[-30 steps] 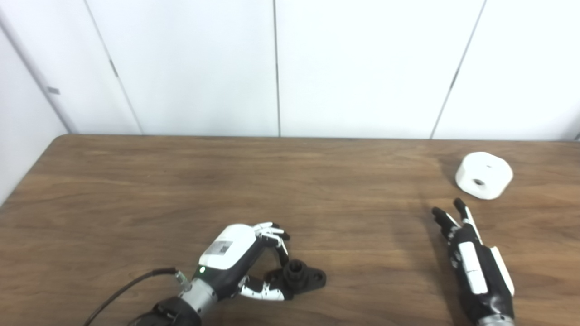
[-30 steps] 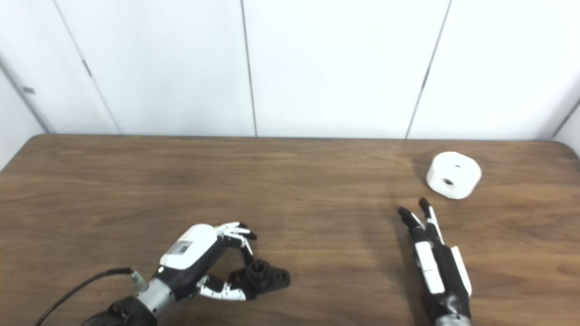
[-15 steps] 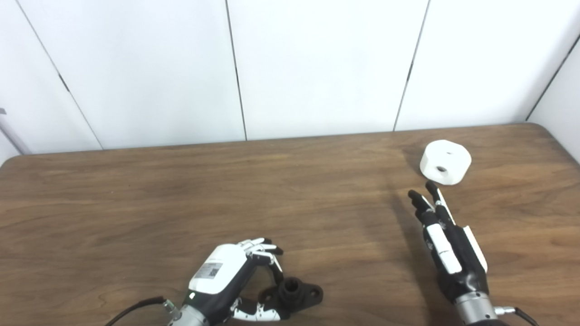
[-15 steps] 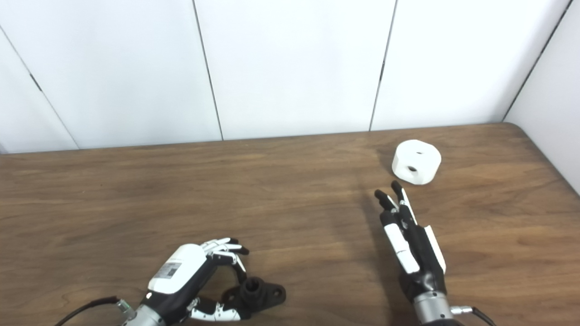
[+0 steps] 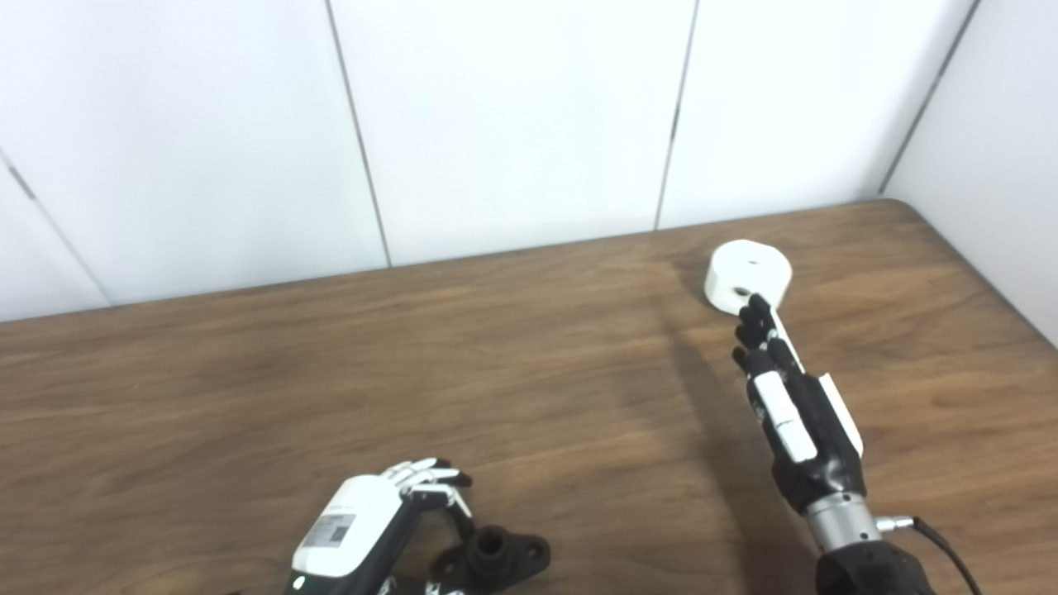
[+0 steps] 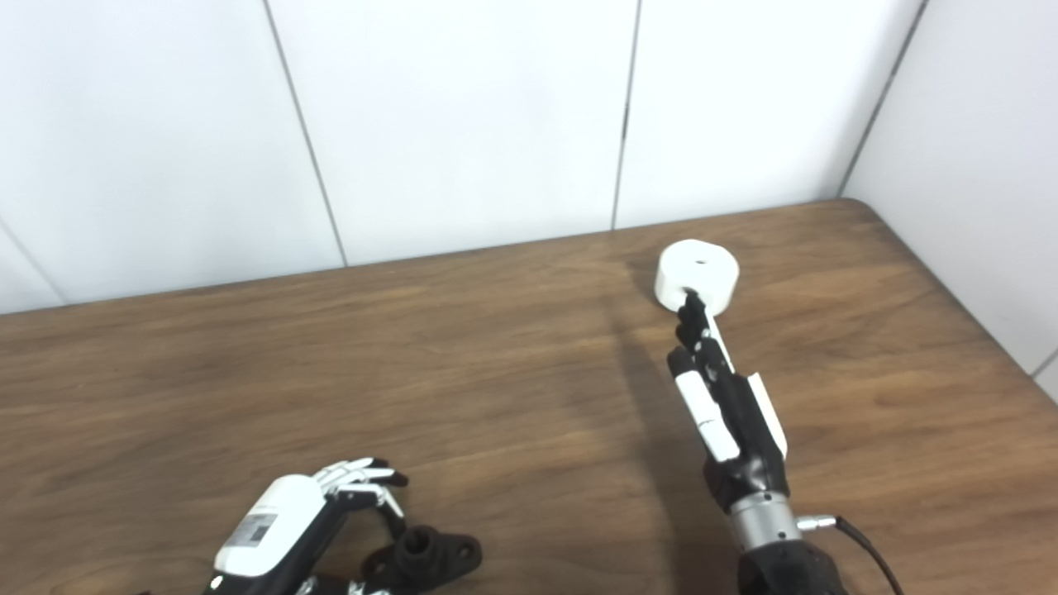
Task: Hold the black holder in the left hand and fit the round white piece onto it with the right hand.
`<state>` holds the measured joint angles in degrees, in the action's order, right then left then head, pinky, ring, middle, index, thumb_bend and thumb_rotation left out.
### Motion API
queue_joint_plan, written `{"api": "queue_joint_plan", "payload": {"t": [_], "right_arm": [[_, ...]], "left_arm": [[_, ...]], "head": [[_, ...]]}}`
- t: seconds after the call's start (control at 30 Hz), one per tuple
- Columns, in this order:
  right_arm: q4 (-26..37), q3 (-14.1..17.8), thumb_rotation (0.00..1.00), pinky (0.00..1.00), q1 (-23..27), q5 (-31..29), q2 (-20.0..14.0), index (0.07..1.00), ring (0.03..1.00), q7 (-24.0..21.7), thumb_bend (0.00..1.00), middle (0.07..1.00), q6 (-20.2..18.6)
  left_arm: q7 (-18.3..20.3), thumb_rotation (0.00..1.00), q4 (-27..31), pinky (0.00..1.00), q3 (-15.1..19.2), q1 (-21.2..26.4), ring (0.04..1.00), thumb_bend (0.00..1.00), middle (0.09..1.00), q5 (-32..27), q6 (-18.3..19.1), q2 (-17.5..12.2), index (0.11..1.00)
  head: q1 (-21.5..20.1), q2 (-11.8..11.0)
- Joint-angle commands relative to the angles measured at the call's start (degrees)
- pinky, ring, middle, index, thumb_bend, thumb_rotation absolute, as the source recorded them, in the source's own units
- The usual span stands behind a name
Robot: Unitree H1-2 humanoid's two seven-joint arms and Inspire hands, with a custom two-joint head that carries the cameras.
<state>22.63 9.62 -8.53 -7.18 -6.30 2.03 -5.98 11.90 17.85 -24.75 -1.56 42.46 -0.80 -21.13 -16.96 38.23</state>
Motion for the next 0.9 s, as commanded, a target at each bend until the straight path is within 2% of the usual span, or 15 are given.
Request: {"api": "queue_joint_plan", "payload": {"t": [0.0,0.1,0.13,0.2,0.3,0.37,0.57,0.7,0.87], "right_arm": [[2.62,0.96,0.76,1.0,1.23,0.99,-1.3,0.943,1.0,0.31,0.56,0.999,-0.18],[3.84,2.3,0.72,1.0,2.75,1.92,-3.49,0.926,1.0,0.21,0.6,1.0,-2.92],[4.62,2.7,0.71,1.0,3.73,2.57,-4.84,0.924,1.0,0.06,0.61,1.0,-5.36],[5.71,2.87,0.63,1.0,5.43,4.69,-7.2,0.929,1.0,-0.17,0.63,1.0,-9.48],[6.23,1.61,0.57,0.97,8.91,11.03,-12.24,0.942,0.99,-0.77,0.68,1.0,-15.89],[5.52,0.69,0.51,0.99,11.5,14.39,-15.4,0.939,0.996,-1.65,0.73,1.0,-18.92],[0.77,-1.23,0.39,1.0,17.11,21.09,-21.19,0.905,1.0,-4.93,0.8,1.0,-20.87],[-4.54,-3.82,0.39,1.0,21.81,28.01,-25.13,0.895,1.0,-8.43,0.85,1.0,-20.92],[-10.69,-5.79,0.38,0.97,26.56,31.22,-27.31,0.898,1.0,-11.26,0.88,1.0,-20.9]], "left_arm": [[2.51,0.05,-1.32,0.87,0.16,-1.96,0.873,0.52,0.792,1.83,0.41,-2.24,0.487],[2.15,0.05,-1.64,0.85,0.43,-2.05,0.868,0.52,0.789,1.73,-0.53,-2.44,0.486],[2.1,0.05,-1.67,0.85,0.49,-2.1,0.867,0.52,0.789,1.86,-0.76,-2.45,0.486],[2.37,0.05,-1.53,0.85,0.61,-2.17,0.865,0.52,0.787,2.12,-0.75,-2.34,0.486],[2.83,0.05,-1.37,0.86,0.73,-2.22,0.868,0.52,0.788,2.32,-0.71,-2.23,0.486],[2.97,0.05,-1.28,0.86,0.78,-2.29,0.869,0.52,0.79,2.45,-0.72,-2.18,0.486],[3.34,0.05,-0.84,0.86,0.88,-2.56,0.871,0.52,0.792,2.85,-0.44,-2.04,0.486],[3.43,0.05,-0.58,0.86,0.73,-2.67,0.869,0.52,0.79,4.0,-0.19,-1.95,0.486],[3.87,0.05,-0.34,0.86,0.72,-2.71,0.867,0.52,0.791,4.76,0.11,-1.81,0.486]], "head": [[-0.09,0.02],[-0.09,-0.1],[-0.12,-0.04],[-0.34,-0.02],[-0.46,-0.23],[-0.6,-0.15],[-0.62,0.1],[-0.78,0.22],[-0.83,0.22]]}}
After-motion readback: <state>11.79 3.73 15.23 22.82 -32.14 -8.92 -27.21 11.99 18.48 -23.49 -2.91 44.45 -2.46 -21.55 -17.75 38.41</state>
